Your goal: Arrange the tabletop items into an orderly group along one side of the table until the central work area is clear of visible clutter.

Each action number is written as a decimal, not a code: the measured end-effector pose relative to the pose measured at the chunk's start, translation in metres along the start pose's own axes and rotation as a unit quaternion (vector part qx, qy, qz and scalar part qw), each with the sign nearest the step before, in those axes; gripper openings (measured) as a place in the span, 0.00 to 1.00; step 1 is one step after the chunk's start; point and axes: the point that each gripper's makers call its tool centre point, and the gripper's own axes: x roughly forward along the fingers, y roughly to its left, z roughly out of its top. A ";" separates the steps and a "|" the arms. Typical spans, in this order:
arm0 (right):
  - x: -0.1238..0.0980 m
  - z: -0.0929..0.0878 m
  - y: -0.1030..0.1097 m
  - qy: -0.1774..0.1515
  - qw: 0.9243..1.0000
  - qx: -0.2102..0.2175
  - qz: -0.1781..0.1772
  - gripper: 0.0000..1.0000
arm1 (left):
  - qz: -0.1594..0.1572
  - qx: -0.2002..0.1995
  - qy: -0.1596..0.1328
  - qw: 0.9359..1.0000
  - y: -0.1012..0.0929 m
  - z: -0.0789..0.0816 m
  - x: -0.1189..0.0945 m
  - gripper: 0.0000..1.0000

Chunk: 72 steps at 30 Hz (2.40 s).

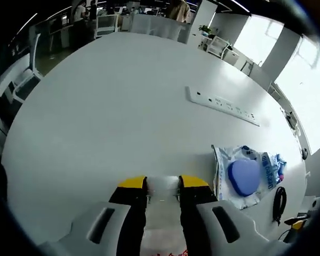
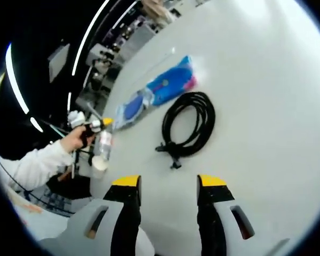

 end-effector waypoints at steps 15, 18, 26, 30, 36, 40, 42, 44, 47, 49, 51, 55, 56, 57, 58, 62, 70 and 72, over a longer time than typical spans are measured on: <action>-0.005 0.007 -0.005 -0.023 0.999 0.023 0.018 0.39 | -0.010 0.013 -0.119 0.993 -0.009 0.027 -0.103 0.20; -0.008 0.003 -0.006 -0.021 0.999 0.024 0.020 0.39 | -0.012 0.047 -0.143 0.989 -0.014 0.029 -0.126 0.20; -0.016 0.004 -0.010 -0.036 0.999 0.027 0.026 0.39 | 0.006 0.117 -0.183 0.976 -0.011 0.044 -0.159 0.20; -0.020 0.009 -0.006 -0.043 0.998 0.015 0.032 0.41 | 0.003 0.127 -0.180 0.975 -0.007 0.058 -0.157 0.20; -0.026 0.017 0.010 -0.063 0.997 -0.002 0.048 0.44 | 0.008 0.170 -0.163 0.972 -0.006 0.072 -0.152 0.20; -0.024 0.014 0.018 -0.059 0.997 -0.020 0.053 0.45 | -0.004 0.184 -0.167 0.969 -0.011 0.087 -0.151 0.20; -0.022 0.011 0.020 -0.051 0.997 -0.031 0.053 0.46 | -0.009 0.187 -0.169 0.968 -0.012 0.095 -0.148 0.20; -0.021 0.008 0.022 -0.043 0.997 -0.045 0.052 0.46 | -0.012 0.183 -0.169 0.968 -0.013 0.101 -0.144 0.20; -0.020 0.007 0.023 -0.040 0.997 -0.053 0.051 0.46 | -0.017 0.183 -0.160 0.970 -0.013 0.106 -0.132 0.21; -0.020 0.007 0.023 -0.040 0.997 -0.052 0.051 0.47 | -0.021 0.188 -0.155 0.970 -0.015 0.108 -0.127 0.21; -0.020 0.007 0.023 -0.038 0.997 -0.053 0.051 0.47 | -0.023 0.191 -0.152 0.969 -0.017 0.110 -0.123 0.21; -0.020 0.005 0.022 -0.031 0.996 -0.068 0.041 0.47 | -0.022 0.196 -0.144 0.970 -0.017 0.110 -0.114 0.21; -0.020 0.005 0.022 -0.030 0.996 -0.069 0.040 0.47 | -0.022 0.197 -0.140 0.970 -0.017 0.109 -0.110 0.21; -0.020 0.005 0.021 -0.029 0.996 -0.069 0.040 0.47 | -0.022 0.197 -0.138 0.970 -0.016 0.108 -0.109 0.21; -0.020 0.004 0.021 -0.029 0.997 -0.068 0.039 0.47 | -0.023 0.197 -0.134 0.971 -0.015 0.106 -0.106 0.21; -0.019 0.004 0.020 -0.028 0.997 -0.067 0.036 0.47 | -0.025 0.195 -0.124 0.973 -0.014 0.099 -0.100 0.21; -0.015 -0.002 0.021 -0.013 0.996 -0.076 0.035 0.46 | -0.017 0.193 -0.120 0.974 -0.006 0.092 -0.096 0.21; -0.014 -0.003 0.022 -0.008 0.996 -0.085 0.033 0.46 | -0.019 0.195 -0.119 0.973 -0.005 0.092 -0.097 0.21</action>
